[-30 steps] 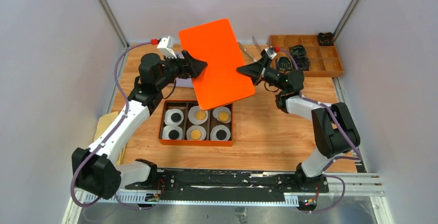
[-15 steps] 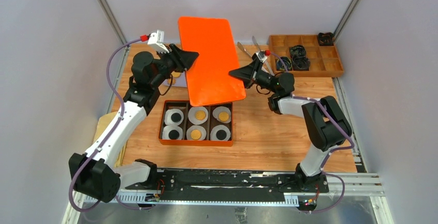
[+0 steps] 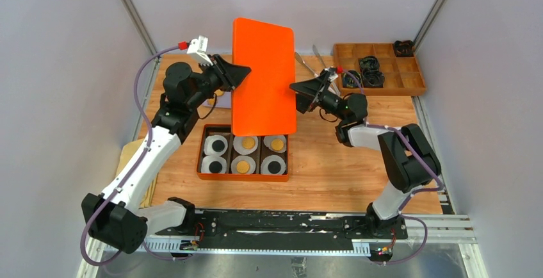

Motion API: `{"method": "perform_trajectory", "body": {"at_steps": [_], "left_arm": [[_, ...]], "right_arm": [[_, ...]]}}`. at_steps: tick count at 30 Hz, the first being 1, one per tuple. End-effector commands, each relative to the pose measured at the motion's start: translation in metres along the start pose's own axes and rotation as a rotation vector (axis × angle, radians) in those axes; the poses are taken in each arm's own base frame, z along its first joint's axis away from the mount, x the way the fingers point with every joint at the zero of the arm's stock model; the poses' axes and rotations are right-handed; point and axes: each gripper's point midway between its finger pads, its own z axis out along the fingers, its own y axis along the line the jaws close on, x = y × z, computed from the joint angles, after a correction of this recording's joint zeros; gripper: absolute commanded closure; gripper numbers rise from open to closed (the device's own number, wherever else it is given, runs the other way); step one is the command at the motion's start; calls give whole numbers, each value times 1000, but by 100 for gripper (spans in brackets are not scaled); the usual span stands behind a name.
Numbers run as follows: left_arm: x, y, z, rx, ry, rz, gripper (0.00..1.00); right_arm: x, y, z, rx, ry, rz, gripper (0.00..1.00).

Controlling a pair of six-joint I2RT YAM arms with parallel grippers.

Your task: Pack the cookies

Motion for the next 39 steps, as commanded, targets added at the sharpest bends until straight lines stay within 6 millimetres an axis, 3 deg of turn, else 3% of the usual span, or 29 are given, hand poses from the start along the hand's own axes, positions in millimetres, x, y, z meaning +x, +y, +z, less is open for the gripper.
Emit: {"method": "perform_trajectory", "body": {"at_steps": [1, 6, 9, 16, 22, 25, 34, 39], "left_arm": [[-30, 20, 0, -142, -63, 112, 79], [-67, 19, 8, -202, -158, 37, 80], [-81, 17, 18, -200, -205, -13, 81], [-99, 20, 27, -206, -302, -125, 83], [-120, 3, 21, -144, -389, -203, 83], [-127, -6, 14, -112, -417, -225, 84], [-115, -16, -8, -53, -428, -263, 84], [-91, -10, -9, -42, -369, -287, 84]], "right_arm": [[-3, 23, -18, -34, -84, -126, 17], [5, -3, -41, 83, -186, -158, 13], [18, -4, -41, 111, -195, -192, 12], [53, -7, -15, 110, -118, -128, 10], [67, -21, 19, -46, -54, 109, 10], [76, -28, 34, -50, -40, 115, 10], [61, -4, 60, -135, -63, 84, 11], [54, 3, 71, -166, -70, 87, 14]]}}
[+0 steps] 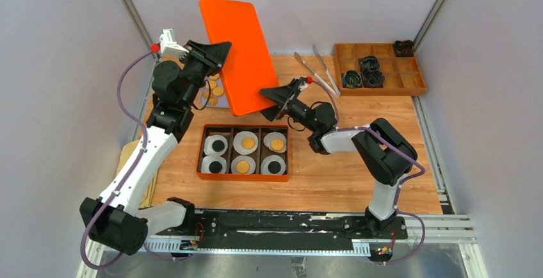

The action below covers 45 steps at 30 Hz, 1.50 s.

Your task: Pack the cookies

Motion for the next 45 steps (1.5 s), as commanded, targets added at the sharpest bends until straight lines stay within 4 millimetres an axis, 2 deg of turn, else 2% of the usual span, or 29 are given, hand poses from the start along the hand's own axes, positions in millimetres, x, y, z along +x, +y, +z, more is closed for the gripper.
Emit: {"method": "perform_trajectory", "body": {"at_steps": [1, 4, 8, 12, 15, 16, 18, 21, 24, 27, 35, 42, 45], "left_arm": [[5, -11, -7, 70, 10, -48, 84], [12, -4, -11, 61, 26, -47, 85], [18, 7, -17, 38, 29, -27, 85], [26, 17, -22, 23, 45, -3, 84], [30, 18, -27, 36, 65, 26, 82], [32, 16, -29, 49, 78, 41, 79], [36, 18, -34, 32, 118, 83, 67], [34, 32, -44, -43, 130, 173, 49], [31, 48, -56, -110, 121, 246, 38], [37, 58, -65, -136, 147, 282, 37], [50, 75, -72, -165, 181, 302, 35], [50, 76, -69, -168, 186, 306, 35], [45, 70, -68, -153, 172, 316, 35]], "right_arm": [[-3, 18, 13, -91, -8, -9, 15], [-6, 19, 18, -100, -13, 1, 30], [-10, 20, 20, -108, -29, 6, 61], [-13, 18, 21, -105, -35, 7, 86], [-23, 16, 16, -94, -42, 22, 99], [-29, 18, 13, -91, -50, 26, 100], [-41, 27, 7, -97, -57, 5, 100], [-57, 46, -1, -96, -63, -36, 100], [-69, 64, -4, -89, -62, -71, 100], [-76, 74, -3, -64, -37, -92, 100], [-73, 67, 8, 6, 106, -37, 100], [-68, 47, 3, 112, 131, -49, 100], [-70, 48, 1, 143, 132, -84, 100]]}}
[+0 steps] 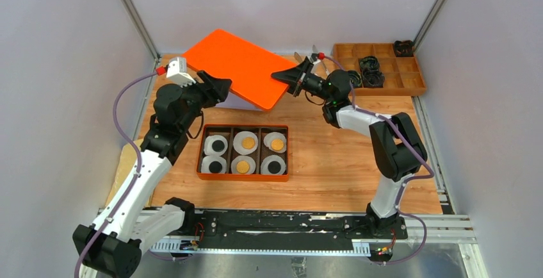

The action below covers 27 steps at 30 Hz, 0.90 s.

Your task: Pack the cookies

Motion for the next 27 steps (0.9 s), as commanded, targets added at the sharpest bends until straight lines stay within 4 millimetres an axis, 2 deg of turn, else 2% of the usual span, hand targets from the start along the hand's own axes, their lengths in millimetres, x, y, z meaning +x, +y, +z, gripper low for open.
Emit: {"method": "perform_trajectory", "body": {"at_steps": [1, 3, 5, 8, 11, 13, 16, 18, 24, 27], "left_arm": [[-15, -9, -5, 16, -30, 40, 35], [-31, -16, -13, 10, -47, 70, 35], [-59, -27, -27, -7, -83, 102, 33], [-89, -45, -45, -7, -99, 130, 30], [-106, -57, -60, 0, -103, 142, 26], [-113, -55, -65, -38, -96, 153, 24], [-107, -32, -60, -157, -48, 190, 24], [-93, -15, -50, -214, -12, 208, 26], [-45, 20, -26, -245, 17, 200, 34], [-34, 33, -23, -275, 29, 210, 38]], "right_arm": [[7, 24, -9, 17, 46, -126, 100], [-2, 9, -19, 134, 31, -132, 100], [-9, -9, -33, 264, 15, -208, 100], [-14, -17, -54, 373, 12, -282, 100], [-21, -23, -73, 425, 9, -301, 100], [-17, -27, -80, 450, 54, -309, 100], [-1, -28, -83, 437, 143, -299, 100], [8, -28, -87, 430, 191, -293, 100], [38, -18, -93, 359, 313, -305, 100], [50, -19, -90, 332, 359, -294, 100]]}}
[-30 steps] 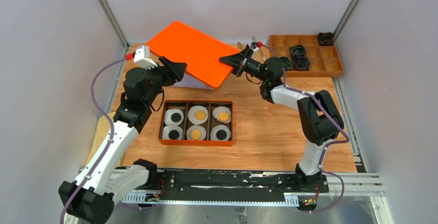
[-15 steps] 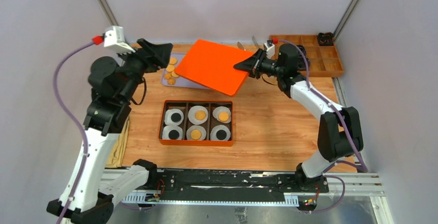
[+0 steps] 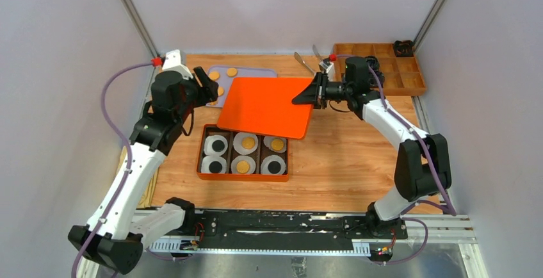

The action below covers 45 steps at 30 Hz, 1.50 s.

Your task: Pack the cookies

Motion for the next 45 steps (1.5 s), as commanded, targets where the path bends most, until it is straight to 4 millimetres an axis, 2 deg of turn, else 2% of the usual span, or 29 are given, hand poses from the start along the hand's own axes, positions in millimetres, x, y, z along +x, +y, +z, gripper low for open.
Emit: {"method": "perform_trajectory", "body": {"at_steps": [1, 11, 17, 23, 31, 36, 39, 43, 45], "left_arm": [[6, 13, 5, -48, -29, 19, 38], [35, 30, 0, -96, 37, 14, 40], [58, 40, -5, -114, 88, 18, 42], [96, 51, -7, -117, 159, 6, 43], [118, 56, -10, -103, 188, -1, 43], [145, 54, -4, -61, 233, -34, 44], [167, 53, 1, -37, 267, -63, 47], [191, 56, 2, -27, 297, -73, 49], [201, 58, 2, -25, 309, -74, 49]], "right_arm": [[30, 30, 1, -120, 126, -84, 100], [83, 8, 67, -140, 285, -28, 100], [93, -11, 88, -143, 300, -2, 100], [95, -35, 93, -106, 284, 36, 100], [96, -58, 83, -71, 267, 54, 100], [99, -82, 77, -1, 293, 74, 100], [97, -92, 72, 22, 287, 94, 90], [94, -96, 67, 32, 285, 100, 68], [94, -97, 67, 42, 291, 97, 61]]}}
